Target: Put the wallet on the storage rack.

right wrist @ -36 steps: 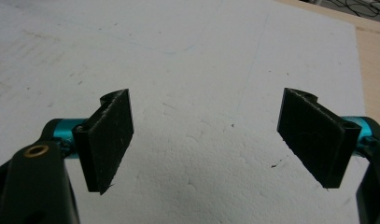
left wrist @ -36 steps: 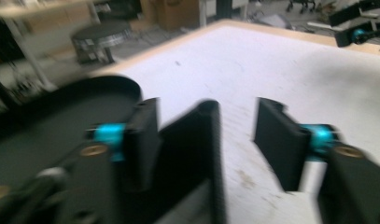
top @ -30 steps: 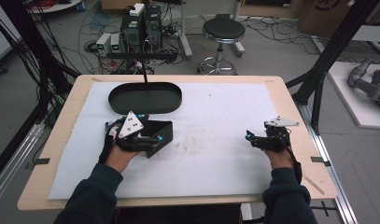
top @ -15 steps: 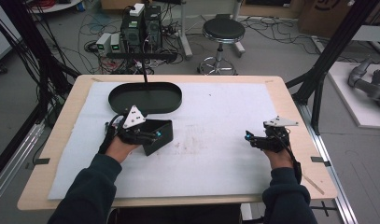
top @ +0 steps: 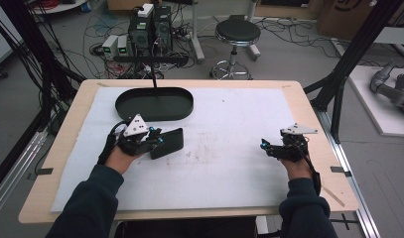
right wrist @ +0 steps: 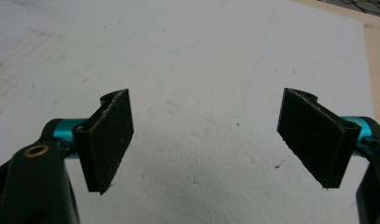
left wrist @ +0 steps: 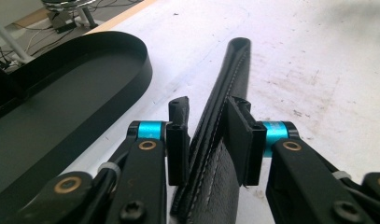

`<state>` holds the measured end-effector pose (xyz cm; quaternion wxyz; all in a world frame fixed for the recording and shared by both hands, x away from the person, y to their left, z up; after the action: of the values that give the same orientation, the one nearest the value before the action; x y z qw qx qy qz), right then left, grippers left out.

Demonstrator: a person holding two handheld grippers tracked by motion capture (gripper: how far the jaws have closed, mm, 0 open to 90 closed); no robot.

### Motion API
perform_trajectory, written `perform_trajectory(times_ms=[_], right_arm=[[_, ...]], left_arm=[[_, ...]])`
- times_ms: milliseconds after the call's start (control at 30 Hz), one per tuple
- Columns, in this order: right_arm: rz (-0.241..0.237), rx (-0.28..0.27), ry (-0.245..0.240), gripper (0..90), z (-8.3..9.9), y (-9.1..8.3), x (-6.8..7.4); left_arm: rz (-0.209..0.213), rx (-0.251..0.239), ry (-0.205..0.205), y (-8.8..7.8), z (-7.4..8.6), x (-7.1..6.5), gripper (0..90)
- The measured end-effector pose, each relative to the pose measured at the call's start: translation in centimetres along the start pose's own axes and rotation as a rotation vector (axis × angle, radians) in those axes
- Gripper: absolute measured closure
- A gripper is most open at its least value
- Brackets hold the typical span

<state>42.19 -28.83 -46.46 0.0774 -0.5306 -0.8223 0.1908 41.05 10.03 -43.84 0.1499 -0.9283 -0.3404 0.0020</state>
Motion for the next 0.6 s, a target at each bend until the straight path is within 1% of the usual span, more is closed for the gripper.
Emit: perform_trajectory(times_ms=[33, 67, 100, 133, 200, 267, 300, 333, 367, 400, 433, 500, 533, 567, 600], right_arm=[[0.000, 0.002, 0.001, 18.7, 0.0, 0.0, 0.1], [-0.002, 0.003, 0.000, 18.7, 0.0, 0.0, 0.1], [-0.002, 0.003, 0.000, 18.7, 0.0, 0.0, 0.1], [-0.001, 0.003, -0.001, 18.7, 0.0, 0.0, 0.2], [-0.002, 0.004, -0.002, 18.7, 0.0, 0.1, 0.1], [-0.002, 0.006, -0.001, 18.7, 0.0, 0.1, 0.1], [-0.002, 0.006, -0.001, 18.7, 0.0, 0.1, 0.1], [-0.003, 0.007, 0.000, 18.7, 0.1, 0.1, 0.1], [-0.003, 0.007, 0.000, 18.7, 0.1, 0.1, 0.1], [-0.003, 0.008, 0.000, 18.7, 0.1, 0.1, 0.1], [-0.003, 0.007, 0.002, 18.7, 0.1, 0.1, 0.1], [-0.003, 0.007, 0.009, 18.7, 0.1, 0.0, 0.1], [-0.004, 0.008, 0.008, 18.7, 0.2, 0.1, 0.0], [-0.003, 0.009, 0.008, 18.7, 0.2, 0.1, 0.0], [-0.004, 0.011, 0.008, 18.7, 0.3, 0.2, -0.1]], left_arm=[[0.003, -0.013, -0.006, 0.0, 0.0, 0.0, 67.9], [0.015, -0.024, -0.030, 0.1, 0.1, 0.0, 57.7], [0.015, -0.024, -0.030, 0.1, 0.1, 0.0, 57.5], [0.023, -0.008, -0.043, 0.2, 0.5, -0.1, 58.0], [0.029, 0.013, -0.036, 0.1, 1.0, -0.3, 65.9], [0.032, 0.014, -0.044, 0.1, 1.0, -0.4, 70.8], [0.031, 0.014, -0.043, 0.1, 1.0, -0.4, 70.8], [0.003, 0.011, -0.041, 0.0, 0.8, -0.2, 77.8], [0.003, 0.011, -0.041, 0.0, 0.8, -0.2, 78.3], [-0.004, 0.000, -0.056, -0.1, 0.7, 0.0, 78.9], [-0.014, -0.057, -0.112, -0.3, 0.0, 0.7, 78.9], [-0.043, -0.100, -0.140, -0.7, -0.7, 1.7, 78.9], [-0.055, -0.112, -0.152, -0.9, -1.0, 2.4, 78.9], [-0.055, -0.112, -0.152, -0.9, -1.0, 2.4, 78.9], [-0.072, -0.117, -0.153, -1.1, -1.2, 3.1, 78.9]])
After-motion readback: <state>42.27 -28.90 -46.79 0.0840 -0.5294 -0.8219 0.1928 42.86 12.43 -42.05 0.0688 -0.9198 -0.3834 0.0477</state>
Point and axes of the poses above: each handheld gripper's, and its own axes: y roughly forward along the jaws, z roughly out of its underside, x roughly to its left, the point moved 10 cm from there along y, roughly forward along the jaws, and after that the axes turned 13 degrees about -x, right-handed, at the moved point
